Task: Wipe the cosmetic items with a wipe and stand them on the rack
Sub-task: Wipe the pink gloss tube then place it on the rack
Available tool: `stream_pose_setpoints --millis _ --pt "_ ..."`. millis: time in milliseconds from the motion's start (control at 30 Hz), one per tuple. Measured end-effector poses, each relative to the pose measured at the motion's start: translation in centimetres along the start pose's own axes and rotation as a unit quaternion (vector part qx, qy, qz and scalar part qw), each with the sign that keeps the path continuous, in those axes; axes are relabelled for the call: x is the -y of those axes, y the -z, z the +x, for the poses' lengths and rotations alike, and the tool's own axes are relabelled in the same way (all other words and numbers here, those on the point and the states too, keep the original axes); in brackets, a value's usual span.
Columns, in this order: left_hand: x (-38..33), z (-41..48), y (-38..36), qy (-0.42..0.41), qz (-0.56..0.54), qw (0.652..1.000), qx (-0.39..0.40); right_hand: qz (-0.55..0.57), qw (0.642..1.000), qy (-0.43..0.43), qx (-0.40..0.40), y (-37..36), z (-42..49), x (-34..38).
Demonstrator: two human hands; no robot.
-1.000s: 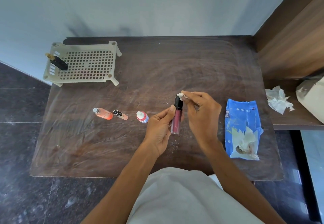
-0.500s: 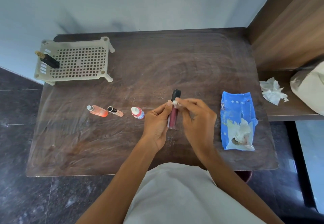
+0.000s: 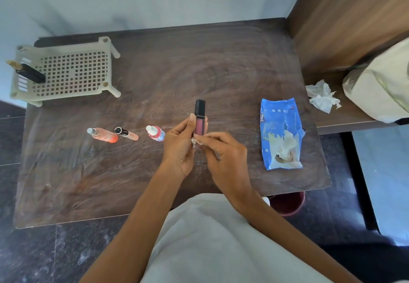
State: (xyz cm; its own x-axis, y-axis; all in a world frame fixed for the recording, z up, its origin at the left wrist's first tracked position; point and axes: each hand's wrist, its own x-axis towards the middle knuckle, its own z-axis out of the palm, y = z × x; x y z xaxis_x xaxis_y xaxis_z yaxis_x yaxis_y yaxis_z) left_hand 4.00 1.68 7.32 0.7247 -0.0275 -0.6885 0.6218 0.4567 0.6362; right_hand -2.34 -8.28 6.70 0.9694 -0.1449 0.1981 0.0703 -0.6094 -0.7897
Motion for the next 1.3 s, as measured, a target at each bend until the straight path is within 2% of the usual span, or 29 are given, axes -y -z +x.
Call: stream_pose_setpoints --millis 267,400,633,800,967,1100,1300 --pt "0.6 -0.7 0.2 0.006 -0.010 1.000 0.010 0.020 0.997 -0.038 -0.057 -0.3 5.6 0.1" --pt "0.1 -0.7 0.2 0.002 -0.029 1.000 0.004 0.023 0.998 -0.031 -0.044 -0.3 6.8 0.7" --pt "-0.9 -0.2 0.6 -0.010 -0.048 0.999 -0.018 0.002 1.000 0.020 0.019 0.1 0.2 1.2" --pt "-0.9 -0.5 0.4 0.003 -0.064 0.998 -0.008 0.008 1.000 0.018 -0.017 0.2 -0.3 1.3" --pt "-0.8 -0.6 0.6 -0.025 -0.023 0.999 -0.001 0.017 1.000 -0.001 -0.025 -0.4 3.5 1.5" --pt "0.0 -1.0 0.7 -0.011 -0.026 1.000 -0.004 0.020 0.998 -0.023 -0.054 -0.7 7.1 1.2" --pt "0.0 -1.1 1.0 -0.009 -0.050 0.999 -0.001 0.048 0.997 -0.044 -0.048 -0.7 6.8 0.9"
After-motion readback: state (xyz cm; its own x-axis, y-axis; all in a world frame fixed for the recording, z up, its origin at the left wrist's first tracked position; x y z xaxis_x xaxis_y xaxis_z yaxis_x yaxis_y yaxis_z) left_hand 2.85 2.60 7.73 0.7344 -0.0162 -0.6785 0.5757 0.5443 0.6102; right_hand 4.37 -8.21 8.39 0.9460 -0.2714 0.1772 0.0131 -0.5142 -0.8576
